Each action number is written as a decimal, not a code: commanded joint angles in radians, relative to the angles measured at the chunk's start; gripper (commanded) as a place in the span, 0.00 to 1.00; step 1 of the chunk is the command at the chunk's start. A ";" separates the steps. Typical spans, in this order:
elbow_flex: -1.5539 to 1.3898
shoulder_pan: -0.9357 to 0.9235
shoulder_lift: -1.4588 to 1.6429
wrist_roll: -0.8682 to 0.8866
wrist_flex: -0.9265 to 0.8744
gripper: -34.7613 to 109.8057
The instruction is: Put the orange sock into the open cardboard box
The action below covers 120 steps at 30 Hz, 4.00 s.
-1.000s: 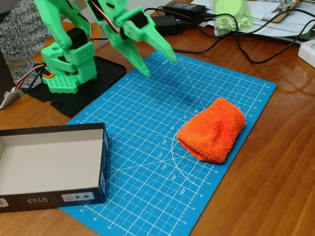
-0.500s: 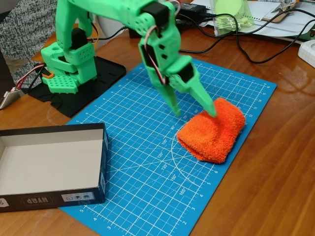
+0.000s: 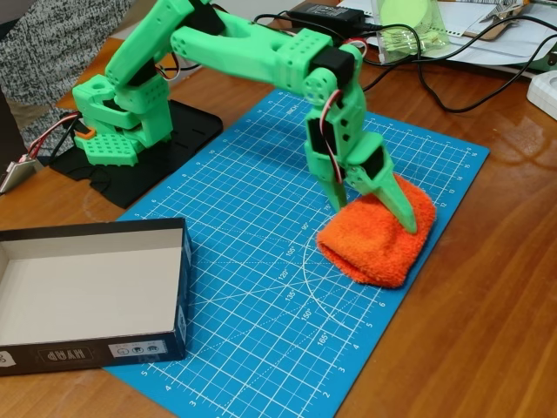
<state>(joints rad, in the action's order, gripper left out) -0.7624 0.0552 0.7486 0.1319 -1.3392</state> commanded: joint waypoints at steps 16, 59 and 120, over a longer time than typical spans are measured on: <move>0.776 -0.003 -0.489 0.049 -0.318 0.24; -0.307 -0.057 0.333 0.087 0.038 0.24; -1.177 -0.974 1.048 -0.049 0.299 0.24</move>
<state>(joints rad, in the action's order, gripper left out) -1.9083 -0.9327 1.7733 0.0675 -1.0677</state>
